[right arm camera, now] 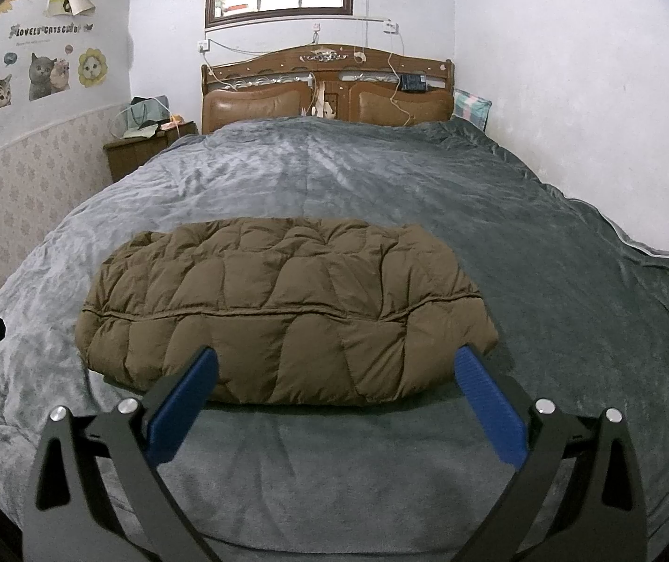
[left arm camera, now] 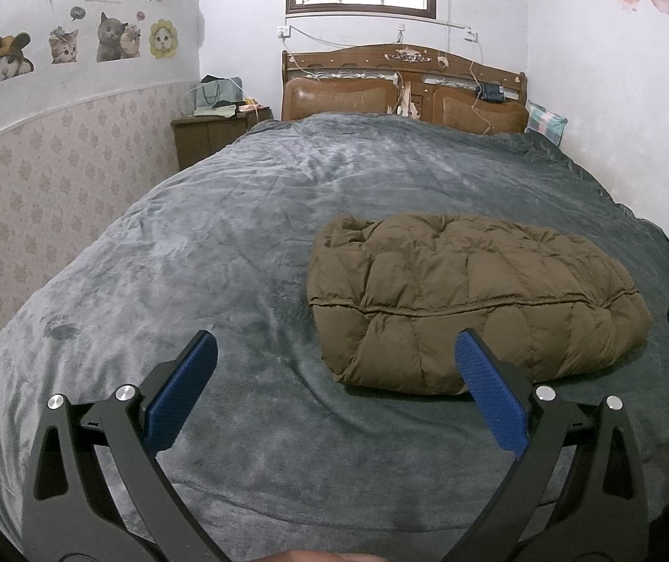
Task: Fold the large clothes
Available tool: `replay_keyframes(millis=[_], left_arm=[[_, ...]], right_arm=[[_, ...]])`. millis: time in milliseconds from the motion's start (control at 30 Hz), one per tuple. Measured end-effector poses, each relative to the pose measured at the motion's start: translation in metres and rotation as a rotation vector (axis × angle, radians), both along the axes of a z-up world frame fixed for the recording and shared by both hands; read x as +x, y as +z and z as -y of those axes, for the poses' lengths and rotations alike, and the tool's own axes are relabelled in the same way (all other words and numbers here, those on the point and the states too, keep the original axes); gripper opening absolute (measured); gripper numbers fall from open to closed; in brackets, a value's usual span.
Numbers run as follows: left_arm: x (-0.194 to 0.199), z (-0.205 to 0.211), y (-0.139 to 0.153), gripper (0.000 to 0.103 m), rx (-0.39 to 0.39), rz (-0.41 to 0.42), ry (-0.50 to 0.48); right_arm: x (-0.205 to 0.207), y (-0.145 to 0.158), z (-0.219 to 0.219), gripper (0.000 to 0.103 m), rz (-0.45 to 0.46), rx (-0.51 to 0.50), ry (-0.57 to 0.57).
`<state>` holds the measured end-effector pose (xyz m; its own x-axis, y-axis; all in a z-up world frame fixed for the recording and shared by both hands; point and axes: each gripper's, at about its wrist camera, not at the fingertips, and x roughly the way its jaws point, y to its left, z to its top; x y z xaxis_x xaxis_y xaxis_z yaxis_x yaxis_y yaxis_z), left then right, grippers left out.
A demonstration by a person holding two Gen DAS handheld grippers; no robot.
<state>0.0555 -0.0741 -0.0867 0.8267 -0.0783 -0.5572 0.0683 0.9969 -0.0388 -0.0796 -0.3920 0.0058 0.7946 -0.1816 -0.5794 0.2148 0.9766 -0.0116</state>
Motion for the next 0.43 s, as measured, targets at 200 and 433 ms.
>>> replay_keyframes(millis=[200,433], left_arm=[[0.0019,-0.002,-0.0008,0.1,-0.016,-0.003,0.017],[0.0022,-0.0077,-0.0006,0.1,-0.035,-0.004,0.042]], right_arm=[[0.0002,0.0001,-0.0002,0.101,-0.001,0.0,-0.002],[0.0003,0.0001,0.0003,0.101,-0.001,0.001,-0.001]])
